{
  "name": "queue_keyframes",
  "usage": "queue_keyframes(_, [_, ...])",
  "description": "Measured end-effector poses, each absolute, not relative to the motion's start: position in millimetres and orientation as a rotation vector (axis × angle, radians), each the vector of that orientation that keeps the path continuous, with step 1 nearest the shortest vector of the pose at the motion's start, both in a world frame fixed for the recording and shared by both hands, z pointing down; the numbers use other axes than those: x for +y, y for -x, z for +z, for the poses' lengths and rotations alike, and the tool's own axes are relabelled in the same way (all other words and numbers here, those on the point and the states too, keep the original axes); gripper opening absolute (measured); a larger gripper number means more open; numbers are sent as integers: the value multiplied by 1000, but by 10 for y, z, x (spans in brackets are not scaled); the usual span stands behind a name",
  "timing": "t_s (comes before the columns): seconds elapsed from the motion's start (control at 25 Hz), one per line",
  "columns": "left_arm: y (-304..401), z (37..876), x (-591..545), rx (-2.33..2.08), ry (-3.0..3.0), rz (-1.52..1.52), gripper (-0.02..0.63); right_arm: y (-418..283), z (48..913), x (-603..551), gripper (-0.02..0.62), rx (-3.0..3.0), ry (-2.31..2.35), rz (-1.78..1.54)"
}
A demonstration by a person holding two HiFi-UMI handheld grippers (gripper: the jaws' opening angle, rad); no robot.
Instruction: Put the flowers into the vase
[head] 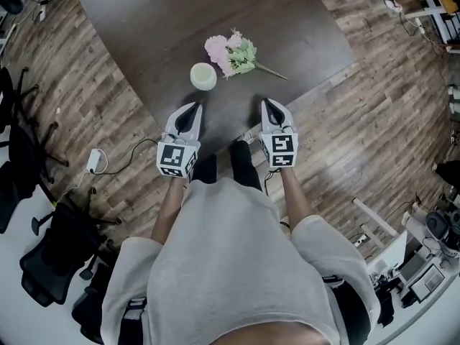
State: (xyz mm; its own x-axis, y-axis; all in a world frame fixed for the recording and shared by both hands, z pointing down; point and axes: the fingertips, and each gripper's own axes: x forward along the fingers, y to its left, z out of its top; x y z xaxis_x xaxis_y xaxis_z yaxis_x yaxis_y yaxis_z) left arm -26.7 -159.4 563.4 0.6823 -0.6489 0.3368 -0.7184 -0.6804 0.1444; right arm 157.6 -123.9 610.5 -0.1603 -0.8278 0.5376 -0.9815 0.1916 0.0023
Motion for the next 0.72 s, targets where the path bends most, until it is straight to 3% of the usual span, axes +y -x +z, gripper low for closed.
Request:
queue_keyframes(0.08, [253,5650,-1607,-1091,-2628,374,10,-1611,6210,-1245,0,-1955,-1599,315])
queue_keyframes(0.2, [263,5680,-1599,-1089,-2617,376,10,-1590,6332,-1282,0,-1646,-1254,-282])
queue_keyframes(0.28, [285,5696,-1593,-1091,-2609,379,9,-1576,6382,-1357,0,-1508,-1125,-488])
queue_keyframes(0.6, [385,5737,-1583,-1105,-2584,377,10,-1682,6537,-1661,5,-1489,-1122,-389])
queue_keyframes(0.68, [365,5737,-1578,-1099,-2585,381,11,-1707,6618,-1711,163,-1490,-1117,-317])
queue_keyframes(0.72, [354,5736,-1577,-1096,-2586,382,9,-1725,6661,-1742,173,-1485,-1112,-290])
